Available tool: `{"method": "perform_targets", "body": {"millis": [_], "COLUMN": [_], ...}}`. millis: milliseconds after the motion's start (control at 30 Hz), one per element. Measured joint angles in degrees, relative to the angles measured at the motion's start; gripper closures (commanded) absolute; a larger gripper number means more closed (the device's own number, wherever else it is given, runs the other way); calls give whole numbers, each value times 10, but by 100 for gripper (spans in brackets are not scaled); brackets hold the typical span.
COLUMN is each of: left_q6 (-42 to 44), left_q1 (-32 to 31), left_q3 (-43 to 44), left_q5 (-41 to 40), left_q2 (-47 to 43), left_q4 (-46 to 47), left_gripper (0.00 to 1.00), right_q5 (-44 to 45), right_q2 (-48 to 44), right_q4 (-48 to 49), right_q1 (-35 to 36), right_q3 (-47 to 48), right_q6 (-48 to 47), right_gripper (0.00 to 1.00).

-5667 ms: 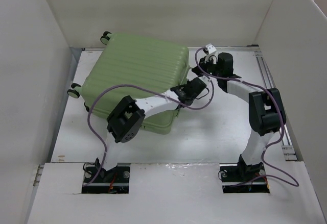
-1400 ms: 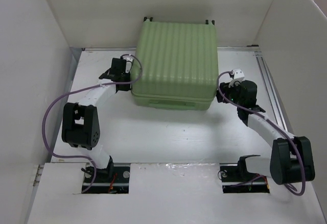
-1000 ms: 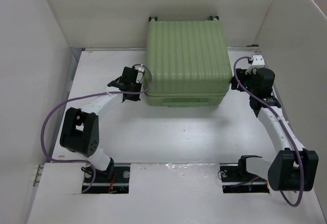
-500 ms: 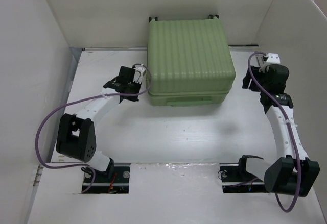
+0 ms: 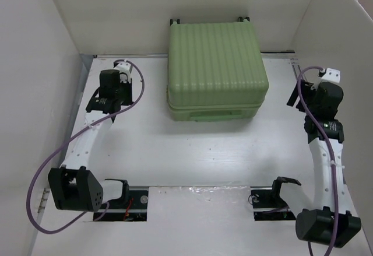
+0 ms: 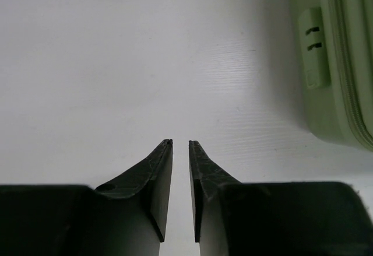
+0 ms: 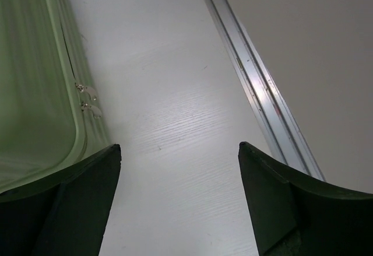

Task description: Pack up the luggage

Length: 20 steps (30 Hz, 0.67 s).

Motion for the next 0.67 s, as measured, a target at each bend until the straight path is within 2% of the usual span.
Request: {"method": "perform_targets", "body": {"millis": [133, 267, 667], "left_q6": [-4, -9, -13], "left_q1": [35, 57, 60], "left_q3": [-1, -20, -66], "left_q5": [-3, 1, 22], "left_q2": [-15, -32, -97], "left_q4": [2, 8, 19], "left_gripper": [80, 78, 75], "right_q5": [16, 28, 34], "right_q2": [-28, -56, -107], "right_q4": [-11, -27, -66], "right_q1": [0, 0, 0], "right_q3": [0, 0, 0], "right_q6": [17, 26, 38], "right_gripper": [8, 8, 4]}}
